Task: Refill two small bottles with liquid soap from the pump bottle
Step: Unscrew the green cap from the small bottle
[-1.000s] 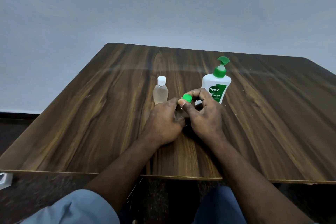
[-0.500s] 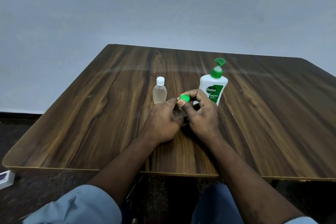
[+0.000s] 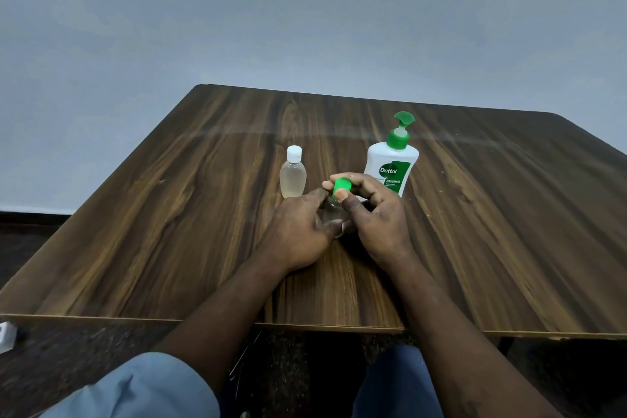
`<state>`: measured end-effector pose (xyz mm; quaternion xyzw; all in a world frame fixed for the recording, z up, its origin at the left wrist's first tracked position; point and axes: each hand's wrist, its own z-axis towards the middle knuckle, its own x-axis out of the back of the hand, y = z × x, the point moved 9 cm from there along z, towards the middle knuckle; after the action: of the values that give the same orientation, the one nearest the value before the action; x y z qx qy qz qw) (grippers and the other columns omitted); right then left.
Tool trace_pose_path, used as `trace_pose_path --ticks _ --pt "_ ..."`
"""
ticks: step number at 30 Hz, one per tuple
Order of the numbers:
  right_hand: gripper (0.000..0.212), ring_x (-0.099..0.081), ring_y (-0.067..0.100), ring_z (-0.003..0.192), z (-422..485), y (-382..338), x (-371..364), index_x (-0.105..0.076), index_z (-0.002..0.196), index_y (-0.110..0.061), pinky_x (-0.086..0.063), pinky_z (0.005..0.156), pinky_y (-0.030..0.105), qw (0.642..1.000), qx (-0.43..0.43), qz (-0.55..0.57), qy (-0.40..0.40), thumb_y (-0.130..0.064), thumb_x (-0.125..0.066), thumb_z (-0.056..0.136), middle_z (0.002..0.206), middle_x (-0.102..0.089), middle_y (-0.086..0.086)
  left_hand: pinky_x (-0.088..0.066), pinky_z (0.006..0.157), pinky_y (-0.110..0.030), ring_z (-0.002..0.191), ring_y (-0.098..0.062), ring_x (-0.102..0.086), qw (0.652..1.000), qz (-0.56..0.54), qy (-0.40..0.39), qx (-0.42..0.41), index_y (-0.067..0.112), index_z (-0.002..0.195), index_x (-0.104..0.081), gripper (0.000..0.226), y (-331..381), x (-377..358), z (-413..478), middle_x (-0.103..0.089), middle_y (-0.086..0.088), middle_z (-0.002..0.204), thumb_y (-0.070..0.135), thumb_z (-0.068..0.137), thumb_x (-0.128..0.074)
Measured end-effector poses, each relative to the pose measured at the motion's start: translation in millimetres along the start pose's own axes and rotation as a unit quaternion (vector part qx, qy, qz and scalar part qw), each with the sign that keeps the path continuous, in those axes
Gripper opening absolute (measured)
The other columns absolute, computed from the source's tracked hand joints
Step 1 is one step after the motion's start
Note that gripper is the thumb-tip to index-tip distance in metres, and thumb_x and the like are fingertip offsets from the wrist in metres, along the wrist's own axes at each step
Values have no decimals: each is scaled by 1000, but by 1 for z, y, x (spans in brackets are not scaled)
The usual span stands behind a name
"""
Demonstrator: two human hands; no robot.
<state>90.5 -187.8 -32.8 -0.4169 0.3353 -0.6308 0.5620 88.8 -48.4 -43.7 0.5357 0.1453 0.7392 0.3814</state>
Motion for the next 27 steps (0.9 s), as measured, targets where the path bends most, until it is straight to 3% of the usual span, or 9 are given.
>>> trace_pose_path --ticks 2,4,8,12,16,19,21,24,27 --pt "43 -75 16 111 -2 -2 1 -66 128 -16 -62 95 42 1000 2 -7 14 -24 -82 90 112 -80 0 -34 58 -22 67 2 -53 1000 5 5 -7 23 105 -61 26 1 -1 0 -53 19 73 38 89 -76" --pt "49 -75 16 106 -2 -1 4 -64 120 -20 -62 91 41 999 0 -14 40 -34 -89 80 110 -79 0 -34 59 -21 67 2 -54 1000 8 13 -8 24 113 -64 30 1 0 0 -54 20 73 36 87 -76" --pt "36 -74 9 92 -2 -3 7 -66 104 -18 -62 79 32 995 15 -73 65 -24 -92 80 99 -77 -4 -31 58 -15 68 2 -53 1000 17 21 7 23 117 -64 37 0 0 1 -52 21 73 38 85 -75" --pt "22 -74 9 98 -3 -5 5 -74 110 -17 -61 85 33 996 21 -73 44 -19 -81 90 103 -78 -6 -30 56 -17 66 0 -53 999 26 13 21 25 102 -58 30 -3 -1 1 -52 17 70 41 86 -77" --pt "38 -73 11 104 -4 -8 3 -69 124 -22 -61 87 28 995 34 -84 36 -24 -83 89 109 -77 -5 -28 54 -16 64 -1 -52 999 19 13 30 30 102 -53 30 -5 -1 0 -52 16 68 37 85 -78" --pt "42 -72 8 93 -3 -7 7 -64 112 -17 -57 77 19 994 19 -88 67 -23 -91 81 103 -75 -4 -31 54 -19 66 -3 -56 999 19 14 30 27 104 -57 31 -6 -2 0 -56 13 71 37 84 -77" --pt "35 -72 7 89 -3 -7 8 -65 104 -14 -57 75 20 992 21 -99 74 -22 -91 82 98 -75 -3 -32 54 -20 67 -4 -57 999 17 16 30 27 104 -57 33 -7 -2 1 -56 13 71 40 83 -78" --pt "21 -74 9 94 -5 -7 6 -71 108 -14 -61 82 30 995 22 -85 51 -19 -82 90 101 -78 -5 -31 56 -17 67 -1 -54 999 17 17 25 26 111 -60 38 -7 -1 1 -52 17 71 43 83 -79" --pt "31 -74 11 98 -6 -11 4 -70 117 -18 -61 84 30 995 34 -82 41 -26 -79 88 106 -78 -4 -30 56 -15 65 2 -52 999 19 17 23 31 108 -56 33 -6 -2 0 -51 17 69 42 84 -78"
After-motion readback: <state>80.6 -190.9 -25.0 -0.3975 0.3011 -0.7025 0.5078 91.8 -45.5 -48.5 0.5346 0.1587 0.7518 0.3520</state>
